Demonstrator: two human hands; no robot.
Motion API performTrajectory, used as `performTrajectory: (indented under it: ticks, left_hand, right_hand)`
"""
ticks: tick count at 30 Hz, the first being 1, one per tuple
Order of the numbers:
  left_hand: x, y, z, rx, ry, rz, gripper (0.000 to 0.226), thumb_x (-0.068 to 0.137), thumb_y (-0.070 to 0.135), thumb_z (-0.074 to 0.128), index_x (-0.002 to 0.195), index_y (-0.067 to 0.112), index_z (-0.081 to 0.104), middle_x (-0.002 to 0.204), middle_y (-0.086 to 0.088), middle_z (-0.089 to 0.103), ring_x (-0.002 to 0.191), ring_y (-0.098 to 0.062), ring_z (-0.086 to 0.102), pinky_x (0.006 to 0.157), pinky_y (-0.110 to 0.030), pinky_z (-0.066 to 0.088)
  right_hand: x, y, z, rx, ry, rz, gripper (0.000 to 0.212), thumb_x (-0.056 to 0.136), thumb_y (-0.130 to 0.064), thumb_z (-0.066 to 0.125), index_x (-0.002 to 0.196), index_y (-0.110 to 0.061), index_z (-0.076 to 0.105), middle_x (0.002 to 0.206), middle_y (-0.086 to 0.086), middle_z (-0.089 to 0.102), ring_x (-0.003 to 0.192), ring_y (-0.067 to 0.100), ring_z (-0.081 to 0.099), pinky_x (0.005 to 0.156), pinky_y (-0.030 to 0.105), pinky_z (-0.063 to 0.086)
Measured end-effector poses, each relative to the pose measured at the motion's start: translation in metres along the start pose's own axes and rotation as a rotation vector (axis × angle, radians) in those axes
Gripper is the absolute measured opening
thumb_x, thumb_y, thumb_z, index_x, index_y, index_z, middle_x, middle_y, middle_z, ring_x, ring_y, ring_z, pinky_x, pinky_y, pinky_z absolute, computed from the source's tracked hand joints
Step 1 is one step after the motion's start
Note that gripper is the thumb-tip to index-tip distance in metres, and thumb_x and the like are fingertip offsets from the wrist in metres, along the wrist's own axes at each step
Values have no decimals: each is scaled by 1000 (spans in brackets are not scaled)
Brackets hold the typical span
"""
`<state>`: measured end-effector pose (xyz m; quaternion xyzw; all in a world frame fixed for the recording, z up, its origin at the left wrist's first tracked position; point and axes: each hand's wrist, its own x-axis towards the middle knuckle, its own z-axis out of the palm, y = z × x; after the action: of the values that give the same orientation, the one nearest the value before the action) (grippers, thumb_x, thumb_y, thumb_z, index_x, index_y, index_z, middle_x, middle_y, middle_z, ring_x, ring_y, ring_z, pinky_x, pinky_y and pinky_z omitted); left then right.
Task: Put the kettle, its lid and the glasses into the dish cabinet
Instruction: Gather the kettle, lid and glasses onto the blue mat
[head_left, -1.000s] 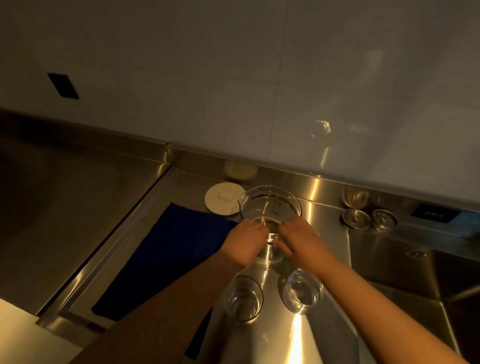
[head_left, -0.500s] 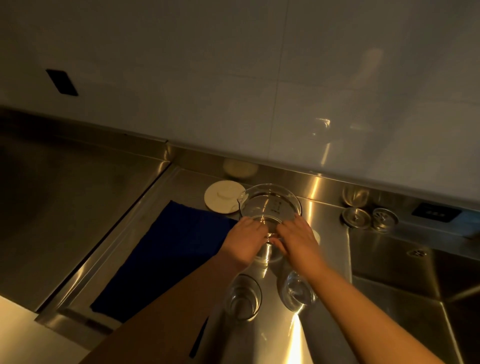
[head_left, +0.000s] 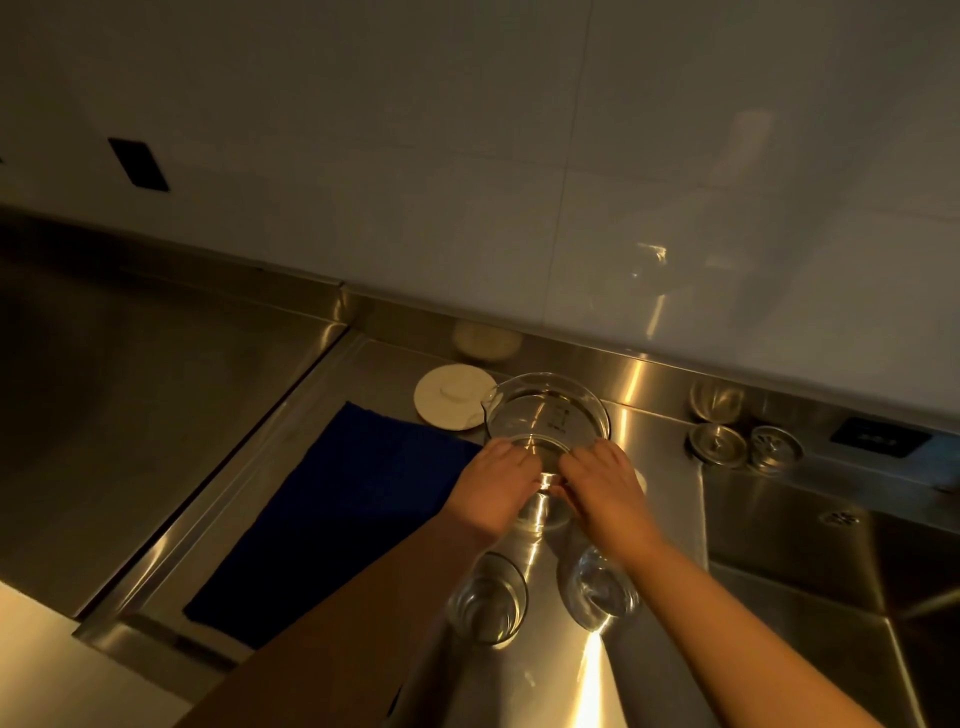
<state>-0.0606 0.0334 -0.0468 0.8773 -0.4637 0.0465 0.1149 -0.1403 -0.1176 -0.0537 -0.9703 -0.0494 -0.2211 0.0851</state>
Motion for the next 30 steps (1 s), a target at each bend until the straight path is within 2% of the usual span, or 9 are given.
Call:
performTrajectory:
  ticks: [4, 7, 12, 16, 19, 20, 22, 25, 30]
  left_hand:
    - [0, -2, 2, -11, -24, -22, 24, 99, 27, 41, 110, 12, 55, 113, -5, 57, 111, -21, 44, 94, -26, 24]
    - [0, -4, 0, -44, -7, -12, 24, 99, 28, 41, 108, 12, 56, 111, -5, 58, 109, -20, 45, 93, -25, 22]
    - [-2, -14, -2, -98, 9, -12, 24, 98, 27, 43, 106, 10, 59, 109, -7, 59, 108, -22, 45, 92, -24, 22]
    - [-6, -22, -3, -119, -9, -18, 27, 98, 30, 44, 109, 11, 59, 113, -7, 59, 113, -23, 45, 97, -27, 25]
    - [-10, -27, -4, -142, -1, -12, 27, 98, 31, 43, 109, 12, 58, 113, -5, 59, 111, -21, 45, 93, -28, 28]
    - [-13, -29, -4, -153, 8, -9, 26, 98, 31, 43, 109, 13, 58, 113, -4, 59, 111, -20, 44, 93, -27, 29]
    - [-17, -32, -5, -181, 20, -16, 24, 98, 30, 44, 109, 13, 58, 114, -3, 59, 112, -18, 44, 93, -26, 28]
    - [-21, -41, -6, -210, 18, -24, 24, 97, 32, 46, 108, 15, 58, 114, -1, 59, 112, -16, 44, 94, -24, 29]
    - [-30, -54, -10, -278, 36, -21, 23, 96, 32, 48, 112, 19, 58, 115, 1, 59, 117, -14, 43, 97, -25, 32]
  right_hand:
    - [1, -2, -5, -36, -20, -13, 22, 88, -37, 42, 79, -20, 52, 74, -3, 51, 72, 18, 45, 81, 27, 27]
    - [4, -5, -7, -64, -47, -19, 23, 88, -38, 41, 79, -21, 53, 75, -4, 52, 73, 17, 47, 84, 27, 28]
    - [14, -10, -10, -109, -92, -59, 11, 80, -28, 63, 81, -18, 58, 76, -1, 57, 74, 22, 55, 85, 36, 43]
    - [20, -16, -10, -141, -87, -91, 11, 84, -29, 58, 82, -17, 60, 77, 0, 58, 74, 21, 55, 85, 30, 31]
    - [25, -22, -13, -169, -119, -104, 21, 86, -33, 44, 84, -19, 60, 78, -2, 59, 75, 19, 55, 84, 29, 30]
    - [26, -25, -13, -172, -129, -107, 20, 86, -32, 45, 85, -19, 60, 79, -2, 59, 75, 19, 55, 83, 29, 30]
    - [29, -31, -14, -172, -137, -113, 11, 80, -27, 60, 89, -20, 57, 80, -2, 59, 76, 20, 56, 83, 29, 30]
    - [34, -42, -14, -155, -141, -96, 36, 66, -20, 78, 90, -23, 50, 79, -3, 59, 75, 19, 55, 83, 28, 29]
    - [41, -58, -14, -181, -185, -98, 36, 62, -23, 82, 91, -25, 60, 87, -6, 61, 83, 17, 57, 89, 31, 35]
